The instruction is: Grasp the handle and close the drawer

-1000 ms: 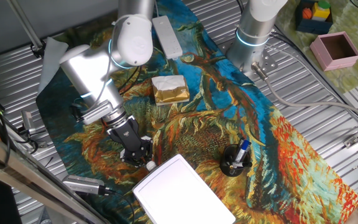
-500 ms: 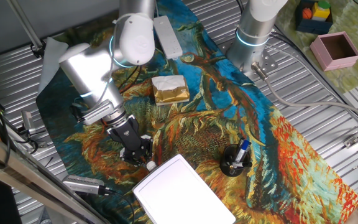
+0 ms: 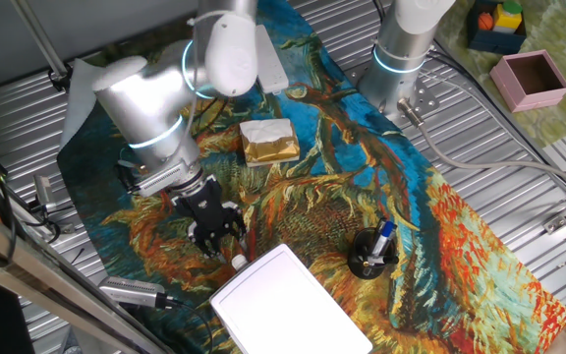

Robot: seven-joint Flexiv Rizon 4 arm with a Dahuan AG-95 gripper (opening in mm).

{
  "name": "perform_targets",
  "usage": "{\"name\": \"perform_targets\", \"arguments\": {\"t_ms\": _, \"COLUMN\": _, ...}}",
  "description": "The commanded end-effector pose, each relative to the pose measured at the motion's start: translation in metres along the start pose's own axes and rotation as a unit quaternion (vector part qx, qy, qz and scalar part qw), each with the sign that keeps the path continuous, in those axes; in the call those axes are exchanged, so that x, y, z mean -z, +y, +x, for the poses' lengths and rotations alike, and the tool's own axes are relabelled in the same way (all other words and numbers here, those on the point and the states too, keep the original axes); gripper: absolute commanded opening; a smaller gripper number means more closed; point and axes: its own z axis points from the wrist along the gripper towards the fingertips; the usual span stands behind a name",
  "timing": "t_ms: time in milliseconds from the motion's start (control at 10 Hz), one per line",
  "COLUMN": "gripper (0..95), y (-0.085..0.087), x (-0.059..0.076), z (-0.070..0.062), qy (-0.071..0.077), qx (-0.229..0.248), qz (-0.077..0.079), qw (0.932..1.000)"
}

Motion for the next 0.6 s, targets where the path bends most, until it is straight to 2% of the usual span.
{"name": "perform_targets", "arguments": {"t_ms": 100, "gripper": 38.0, "y": 0.012, "x": 0.025, "z": 0.01, "qy": 0.122, "qx": -0.034, "qz": 0.015, "qw": 0.9918}}
{"name": "perform_targets", "arguments": {"t_ms": 200, "gripper": 38.0, "y": 0.017, "x": 0.033, "z": 0.012, "qy": 0.167, "qx": -0.034, "qz": 0.03, "qw": 0.9849}}
{"name": "perform_targets", "arguments": {"t_ms": 300, "gripper": 38.0, "y": 0.021, "x": 0.038, "z": 0.014, "qy": 0.19, "qx": -0.028, "qz": 0.042, "qw": 0.9805}}
{"name": "perform_targets", "arguments": {"t_ms": 500, "gripper": 38.0, "y": 0.027, "x": 0.044, "z": 0.017, "qy": 0.211, "qx": -0.018, "qz": 0.05, "qw": 0.9761}}
{"name": "perform_targets", "arguments": {"t_ms": 600, "gripper": 38.0, "y": 0.028, "x": 0.044, "z": 0.017, "qy": 0.215, "qx": -0.019, "qz": 0.051, "qw": 0.975}}
